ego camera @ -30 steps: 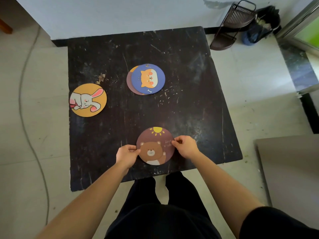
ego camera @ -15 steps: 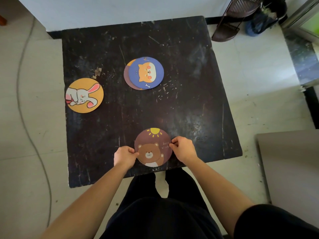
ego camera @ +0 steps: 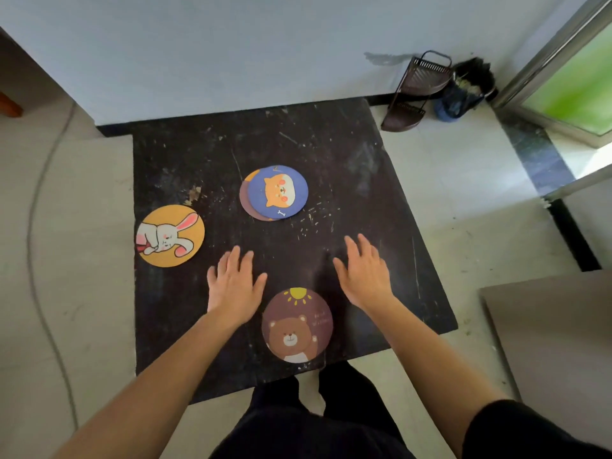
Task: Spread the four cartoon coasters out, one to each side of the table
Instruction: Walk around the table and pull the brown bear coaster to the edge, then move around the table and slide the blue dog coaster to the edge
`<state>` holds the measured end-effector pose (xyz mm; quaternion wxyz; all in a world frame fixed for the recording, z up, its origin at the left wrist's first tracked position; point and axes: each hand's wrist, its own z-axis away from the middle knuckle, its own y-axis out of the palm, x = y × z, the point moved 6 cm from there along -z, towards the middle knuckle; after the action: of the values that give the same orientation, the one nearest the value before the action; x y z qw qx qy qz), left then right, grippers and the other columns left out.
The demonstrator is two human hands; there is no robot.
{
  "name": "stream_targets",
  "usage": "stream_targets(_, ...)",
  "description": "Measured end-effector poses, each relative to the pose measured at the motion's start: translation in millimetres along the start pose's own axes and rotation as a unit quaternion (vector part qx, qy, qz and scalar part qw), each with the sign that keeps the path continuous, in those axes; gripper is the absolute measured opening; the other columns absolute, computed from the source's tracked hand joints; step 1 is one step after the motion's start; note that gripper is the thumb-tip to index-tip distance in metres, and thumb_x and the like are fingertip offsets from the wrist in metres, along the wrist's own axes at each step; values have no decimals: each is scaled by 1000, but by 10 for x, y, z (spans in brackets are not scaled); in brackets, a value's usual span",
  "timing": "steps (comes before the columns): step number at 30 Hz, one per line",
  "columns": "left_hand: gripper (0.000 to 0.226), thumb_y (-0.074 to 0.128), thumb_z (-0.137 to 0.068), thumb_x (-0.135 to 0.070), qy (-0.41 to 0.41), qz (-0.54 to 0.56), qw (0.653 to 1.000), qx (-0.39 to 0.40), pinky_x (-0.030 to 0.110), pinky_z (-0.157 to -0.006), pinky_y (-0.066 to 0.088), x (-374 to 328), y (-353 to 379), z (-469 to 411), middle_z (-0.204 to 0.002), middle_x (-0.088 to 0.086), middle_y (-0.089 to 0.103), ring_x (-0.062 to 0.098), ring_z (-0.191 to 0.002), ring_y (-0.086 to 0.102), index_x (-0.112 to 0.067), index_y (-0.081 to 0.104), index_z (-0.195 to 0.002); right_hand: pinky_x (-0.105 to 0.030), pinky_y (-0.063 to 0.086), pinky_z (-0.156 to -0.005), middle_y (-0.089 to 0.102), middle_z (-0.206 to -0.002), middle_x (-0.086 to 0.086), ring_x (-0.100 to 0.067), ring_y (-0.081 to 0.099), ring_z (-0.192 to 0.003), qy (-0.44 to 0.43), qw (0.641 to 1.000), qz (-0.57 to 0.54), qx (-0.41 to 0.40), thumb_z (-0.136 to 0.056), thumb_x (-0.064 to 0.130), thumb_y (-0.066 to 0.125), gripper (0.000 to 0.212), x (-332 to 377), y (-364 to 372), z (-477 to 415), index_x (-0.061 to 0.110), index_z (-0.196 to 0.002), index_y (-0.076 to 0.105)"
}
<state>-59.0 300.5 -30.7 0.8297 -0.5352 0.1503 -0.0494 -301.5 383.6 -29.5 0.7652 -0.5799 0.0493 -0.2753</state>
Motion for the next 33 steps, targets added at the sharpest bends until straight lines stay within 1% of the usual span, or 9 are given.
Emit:
stream_targets(4, 62, 35, -99, -47, 104, -4, 978, -183, 61, -116, 18, -279, -1002, -305, -162, 17, 20, 38, -150, 15, -13, 30, -151, -50, 25, -118, 17, -164, -17, -37, 21, -150, -51, 979, 9, -195, -102, 49, 37, 63, 212, -1025, -241, 17, -155, 26)
stream_targets(6, 64, 32, -99, -49, 128, 3, 962, -240, 61, -117, 13, -474, -1462, -407, -163, 18, 16, 38, -151, 11, -13, 27, -152, -50, 20, -120, 14, -165, -16, -36, 16, -151, -68, 961, 17, -268, -102, 50, 37, 64, 290, -1524, -297, 19, -156, 25)
stream_targets(11, 68, 25, -99, -54, 174, 2, 927, -333, 60, -118, 8, -1068, -2214, -429, -165, 17, 7, 37, -152, 5, -16, 18, -155, -46, 13, -123, 7, -167, -15, -32, 9, -154, -77, 926, 44, -367, -101, 53, 35, 67, 241, -2348, -256, 21, -157, 18)
stream_targets(16, 70, 20, -99, -57, 209, -15, 916, -342, 60, -120, 4, -1759, -2455, -330, -166, 14, -1, 34, -153, -3, -20, 8, -157, -49, 13, -123, 4, -167, -16, -32, 6, -154, -65, 914, 43, -398, -100, 56, 33, 70, -169, -2811, -121, 22, -158, 16)
stream_targets(21, 71, 14, -98, -59, 231, -45, 909, -344, 61, -120, 3, -2611, -2333, -227, -166, 13, -6, 33, -152, -8, -22, 2, -157, -51, 13, -123, 4, -167, -16, -32, 7, -154, -63, 901, 32, -428, -100, 55, 35, 69, -977, -3185, -98, 22, -158, 17)
stream_targets(24, 70, 17, -99, -58, 215, -62, 915, -337, 60, -120, 0, -3175, -2109, -246, -166, 11, -11, 32, -152, -12, -24, -2, -157, -49, 12, -123, 3, -167, -16, -32, 6, -154, -62, 901, 24, -429, -100, 57, 33, 70, -1635, -3324, -180, 23, -159, 16)
stream_targets(27, 70, 18, -99, -58, 185, -67, 921, -336, 61, -119, 3, -3826, -1845, -170, -166, 13, -9, 33, -152, -8, -23, 2, -157, -50, 13, -123, 4, -166, -17, -33, 7, -154, -84, 905, 4, -416, -100, 56, 34, 70, -2359, -3458, -262, 23, -159, 16)
stream_targets(29, 71, 16, -98, -58, 168, -72, 926, -332, 62, -119, 4, -4549, -1629, -61, -166, 14, -7, 35, -152, -5, -21, 5, -157, -51, 13, -123, 3, -166, -17, -34, 7, -153, -85, 916, -9, -391, -100, 56, 35, 70, -3100, -3645, -290, 23, -159, 14)
stream_targets(33, 72, 15, -97, -59, 145, -86, 937, -307, 63, -119, 4, -4798, -1504, -86, -165, 14, -10, 35, -152, -8, -21, 3, -157, -52, 14, -123, 2, -166, -18, -34, 7, -153, -100, 920, 2, -378, -100, 57, 34, 72, -3366, -3647, -359, 22, -159, 12)
